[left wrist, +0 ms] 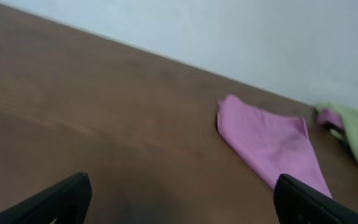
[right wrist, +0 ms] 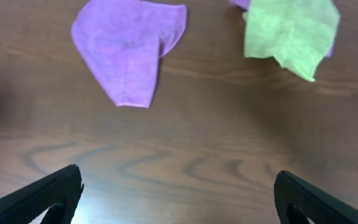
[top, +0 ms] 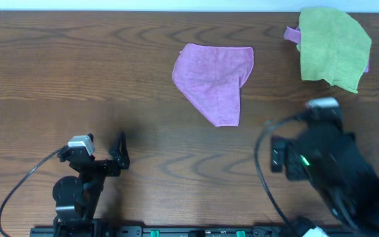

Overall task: Fold the cloth
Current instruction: 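Retract the right gripper toward the front right, then reach the left gripper to the purple cloth's left corner and grasp it, then drag the grasped corner left and down to reposition the purple cloth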

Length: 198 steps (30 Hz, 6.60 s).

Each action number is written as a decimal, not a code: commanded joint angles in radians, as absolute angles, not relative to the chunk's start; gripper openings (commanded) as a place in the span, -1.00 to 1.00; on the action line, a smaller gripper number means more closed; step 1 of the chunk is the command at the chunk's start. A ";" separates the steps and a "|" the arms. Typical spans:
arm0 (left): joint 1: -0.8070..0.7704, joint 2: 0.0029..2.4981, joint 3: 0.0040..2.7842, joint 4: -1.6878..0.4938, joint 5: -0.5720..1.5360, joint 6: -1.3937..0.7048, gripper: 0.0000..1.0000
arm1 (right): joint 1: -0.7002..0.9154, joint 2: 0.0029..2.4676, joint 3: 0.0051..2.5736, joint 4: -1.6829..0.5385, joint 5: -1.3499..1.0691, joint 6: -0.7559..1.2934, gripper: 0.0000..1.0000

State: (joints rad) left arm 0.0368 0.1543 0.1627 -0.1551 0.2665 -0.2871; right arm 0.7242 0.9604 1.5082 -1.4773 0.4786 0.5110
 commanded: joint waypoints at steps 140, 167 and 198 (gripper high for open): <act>-0.407 1.846 1.214 -0.198 0.215 -0.146 0.91 | -0.038 0.851 0.673 -0.726 -0.146 0.260 0.99; -0.363 2.139 1.494 -0.231 0.172 -0.073 0.91 | -0.038 0.851 0.673 -0.735 -0.138 0.260 0.99; -0.345 2.172 1.495 -0.238 0.234 -0.091 0.14 | -0.038 0.851 0.673 -0.744 -0.138 0.260 0.99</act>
State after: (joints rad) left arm -0.3481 2.1548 1.4723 -0.2352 0.2295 -0.0853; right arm -0.0433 0.8536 0.6720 -0.7383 -0.1448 0.2733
